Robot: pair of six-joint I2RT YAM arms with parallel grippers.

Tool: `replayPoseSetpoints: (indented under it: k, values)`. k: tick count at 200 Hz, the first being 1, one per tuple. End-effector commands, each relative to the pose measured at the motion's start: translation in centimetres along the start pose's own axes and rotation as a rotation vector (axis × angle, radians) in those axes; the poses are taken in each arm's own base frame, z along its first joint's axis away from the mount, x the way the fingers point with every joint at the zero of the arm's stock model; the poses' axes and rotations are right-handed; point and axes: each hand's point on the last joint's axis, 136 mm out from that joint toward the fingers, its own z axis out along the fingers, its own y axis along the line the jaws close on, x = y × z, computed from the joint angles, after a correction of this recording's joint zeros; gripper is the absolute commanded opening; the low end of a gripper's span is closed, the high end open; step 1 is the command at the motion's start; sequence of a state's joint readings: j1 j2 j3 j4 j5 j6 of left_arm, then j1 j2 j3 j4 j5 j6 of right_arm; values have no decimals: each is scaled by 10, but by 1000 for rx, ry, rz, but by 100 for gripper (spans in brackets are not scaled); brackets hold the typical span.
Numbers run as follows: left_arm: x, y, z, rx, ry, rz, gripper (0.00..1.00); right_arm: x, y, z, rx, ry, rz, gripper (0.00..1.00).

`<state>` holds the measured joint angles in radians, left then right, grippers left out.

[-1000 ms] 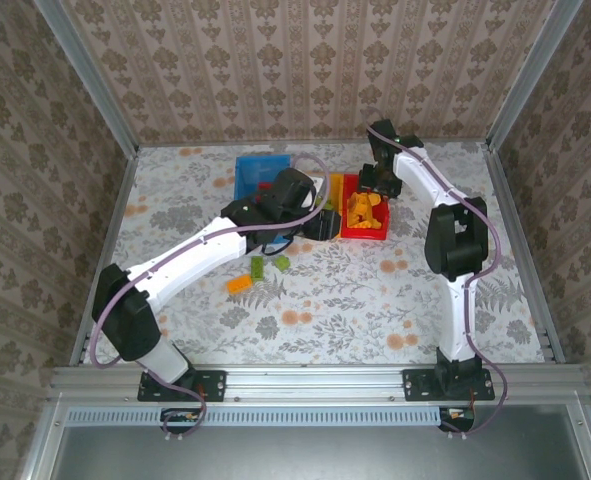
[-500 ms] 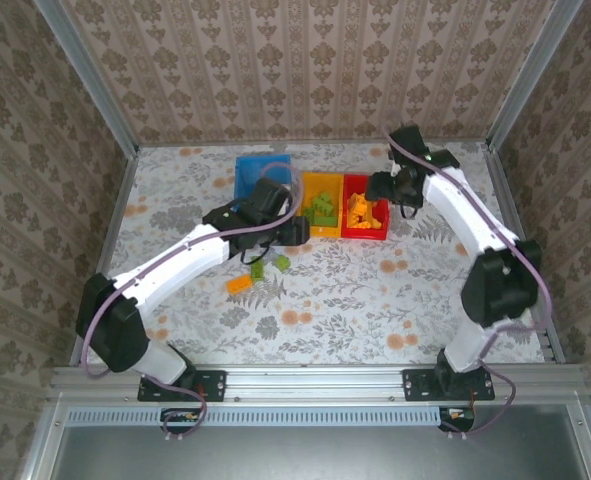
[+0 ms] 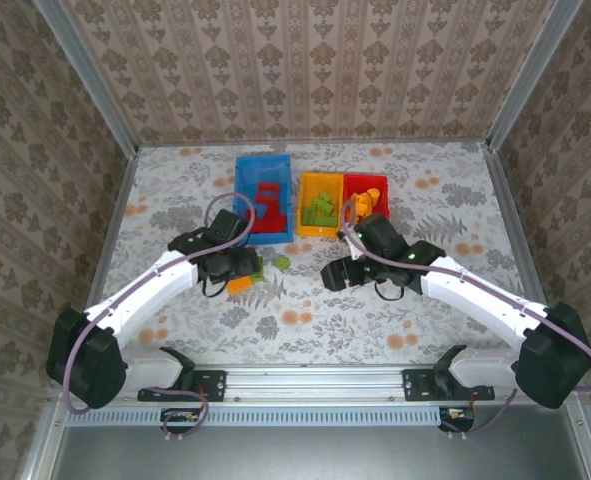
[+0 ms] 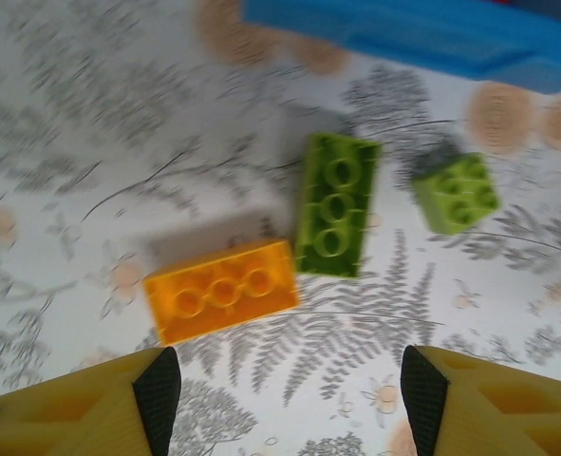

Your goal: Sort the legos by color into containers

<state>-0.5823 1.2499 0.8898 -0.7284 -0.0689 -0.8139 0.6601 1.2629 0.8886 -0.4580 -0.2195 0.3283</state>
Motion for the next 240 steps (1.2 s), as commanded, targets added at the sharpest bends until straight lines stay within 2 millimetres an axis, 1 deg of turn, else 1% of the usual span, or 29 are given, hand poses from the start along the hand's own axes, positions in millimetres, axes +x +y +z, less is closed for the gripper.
replayPoseSetpoints:
  k: [1, 18, 44, 50, 68, 95, 122, 141, 149, 180, 210, 240]
  values:
    - [8, 21, 0, -50, 15, -183, 66, -15, 27, 7, -100, -56, -96, 83]
    - [4, 23, 1, -46, 7, -203, 66, -16, 30, 13, -106, -35, -122, 84]
    - [-2, 22, 4, -40, 31, -152, 67, -17, 30, 16, -103, -21, -143, 84]
    - [-2, 19, 6, -20, 48, -137, 67, -18, 30, 16, -99, -19, -143, 84]
    - [-5, -5, 9, 64, 72, -33, 67, -21, 30, 17, -96, -27, -141, 84]
    - [-5, -32, 15, 58, 73, 117, 67, -26, 26, 17, -74, -43, -119, 84]
    - [-8, -70, 24, 62, 66, 242, 66, -29, 22, 12, -63, -66, -99, 84]
    - [-7, -92, 35, 57, 71, 322, 64, -32, 17, 6, -57, -87, -79, 84]
    - [-8, -98, 39, 51, 78, 343, 64, -32, 15, 4, -55, -95, -66, 84]
    - [-8, -102, 61, -6, 109, 435, 66, -36, 7, -7, -55, -133, -20, 84]
    - [-9, -103, 69, -23, 113, 529, 69, -35, 3, -12, -56, -145, 4, 84]
    - [-1, -105, 82, -14, 158, 593, 69, -33, -1, -13, -56, -144, 23, 84]
